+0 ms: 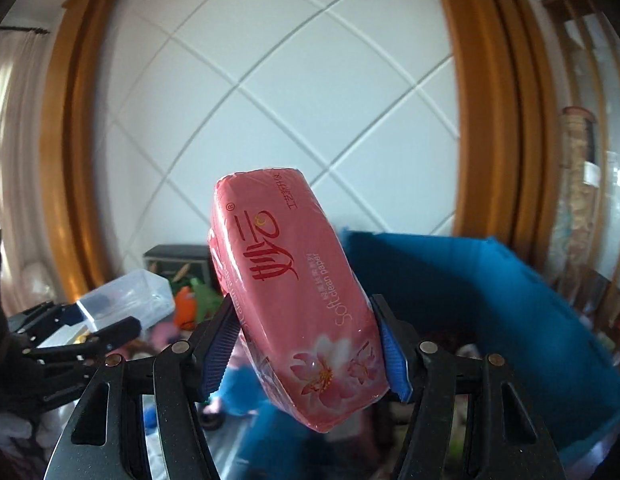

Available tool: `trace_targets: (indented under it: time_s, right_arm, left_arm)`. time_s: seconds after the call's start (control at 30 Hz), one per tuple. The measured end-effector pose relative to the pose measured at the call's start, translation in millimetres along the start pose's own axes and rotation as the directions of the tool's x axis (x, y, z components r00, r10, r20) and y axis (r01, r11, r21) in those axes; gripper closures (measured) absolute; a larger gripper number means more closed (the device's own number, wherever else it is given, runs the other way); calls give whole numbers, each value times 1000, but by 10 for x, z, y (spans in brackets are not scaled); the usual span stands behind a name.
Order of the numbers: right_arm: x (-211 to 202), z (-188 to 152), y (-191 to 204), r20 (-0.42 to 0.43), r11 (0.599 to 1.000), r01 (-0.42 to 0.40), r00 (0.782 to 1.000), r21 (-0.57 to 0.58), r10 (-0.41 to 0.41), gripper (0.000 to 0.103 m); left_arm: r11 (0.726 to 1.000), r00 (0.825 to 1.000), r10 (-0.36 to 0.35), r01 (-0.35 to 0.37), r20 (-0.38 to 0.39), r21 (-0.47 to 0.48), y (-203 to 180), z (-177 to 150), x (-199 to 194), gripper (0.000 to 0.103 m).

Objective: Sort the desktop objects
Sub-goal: 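Carry the clear box and pink tissue pack with both tools over the blue bin, then open both tools to drop the clear box and tissue pack into the bin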

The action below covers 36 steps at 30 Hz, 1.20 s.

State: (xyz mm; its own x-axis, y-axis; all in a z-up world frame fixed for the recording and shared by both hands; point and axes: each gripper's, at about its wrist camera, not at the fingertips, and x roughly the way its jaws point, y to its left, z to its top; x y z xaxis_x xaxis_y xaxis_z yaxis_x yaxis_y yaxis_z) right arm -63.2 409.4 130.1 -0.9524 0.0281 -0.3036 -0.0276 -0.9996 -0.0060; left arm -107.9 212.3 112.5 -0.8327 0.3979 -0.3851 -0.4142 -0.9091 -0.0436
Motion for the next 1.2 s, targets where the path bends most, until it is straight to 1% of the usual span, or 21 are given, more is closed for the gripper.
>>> trace_targets:
  time_s: [0.13,0.23,0.3,0.33,0.43,0.5,0.57,0.63,0.73,0.8,0.83,0.93,0.97,1.0,1.03,1.1,1.13,1.17,1.2]
  right_arm:
    - [33,68,-579,-31,997,80,996,17,-80,39]
    - [147,114,-935,-75,992,127,989,8,-126,39]
    - [208,127,-1200,-106,989,148,983,-5,-148,39]
    - [278,131,-1335,-129,987,159,979,-11,-159,39]
    - [446,95,-1607,-193,984,175,965,-31,-177,39]
    - [478,54,-1771,-237,982,184,953,-42,-188,39]
    - [627,43,-1926,-286,985,166,943,-45,-171,39]
    - [783,68,-2077,-331,988,152,931,-32,-154,39]
    - [1022,91,-2236,-385,989,147,911,-24,-145,39]
    - [1226,95,-2306,-429,989,146,892,-20,-141,39]
    - [1337,73,-2335,-453,990,142,881,-21,-136,39]
    - [1605,-57,-2415,-519,992,127,848,1,-108,39]
    - [1695,-136,-2446,-544,992,123,834,11,-97,39]
    - [1757,-213,-2459,-560,992,124,823,11,-97,39]
    - [1814,-293,-2476,-574,992,127,812,6,-101,39]
    - [1897,-446,-2503,-619,993,118,781,21,-80,39]
    - [1910,-486,-2527,-633,993,107,772,45,-55,39]
    - [1905,-491,-2531,-634,993,110,771,46,-56,39]
    - [1899,-499,-2526,-633,992,127,770,21,-85,39]
  left_arm:
    - [997,998,-67,67,-14,36,-516,268,170,44]
    - [994,993,-96,100,-67,47,-858,461,408,44]
    - [992,989,-106,112,-103,58,-1074,540,559,44]
    - [991,986,-104,114,-133,67,-1207,573,675,44]
    - [987,969,-111,133,-219,87,-1551,609,977,44]
    - [984,960,-100,135,-261,120,-1774,634,1171,44]
    - [979,949,-87,138,-302,153,-1957,644,1372,44]
    - [976,930,-84,149,-357,157,-2122,679,1608,44]
    - [978,911,-62,137,-408,159,-2284,717,1919,44]
    - [979,910,-21,102,-415,174,-2362,712,2082,44]
    - [980,904,-11,94,-426,173,-2387,686,2183,44]
    - [984,892,-5,85,-452,157,-2393,545,2372,44]
    - [984,886,8,76,-463,163,-2362,502,2429,44]
    - [983,874,22,69,-486,169,-2346,448,2484,44]
    - [982,863,11,85,-506,167,-2351,401,2499,44]
    - [980,860,-1,103,-511,171,-2375,372,2507,44]
    - [977,862,10,99,-507,187,-2405,344,2496,44]
    - [976,863,19,94,-505,198,-2420,324,2496,44]
    - [975,863,26,90,-505,203,-2435,305,2492,44]
